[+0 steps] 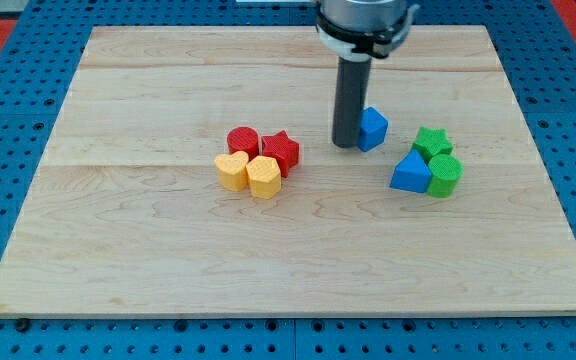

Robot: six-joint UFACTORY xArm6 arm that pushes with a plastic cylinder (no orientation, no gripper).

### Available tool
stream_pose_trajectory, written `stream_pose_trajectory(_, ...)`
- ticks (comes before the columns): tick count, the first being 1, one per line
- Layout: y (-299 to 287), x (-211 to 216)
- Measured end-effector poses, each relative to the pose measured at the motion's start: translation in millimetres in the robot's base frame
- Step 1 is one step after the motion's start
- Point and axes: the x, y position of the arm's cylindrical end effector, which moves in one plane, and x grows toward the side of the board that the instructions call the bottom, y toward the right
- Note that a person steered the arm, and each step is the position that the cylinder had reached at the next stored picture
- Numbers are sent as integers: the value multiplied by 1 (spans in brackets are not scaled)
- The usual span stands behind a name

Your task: Push the blue cube closer to the green star

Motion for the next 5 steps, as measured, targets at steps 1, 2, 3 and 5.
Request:
stream_pose_trajectory(1, -8, 1)
stream_pose_trajectory(2, -37, -14)
stream_pose_trajectory(3, -44, -33)
stream_pose_trajectory(5, -29, -39)
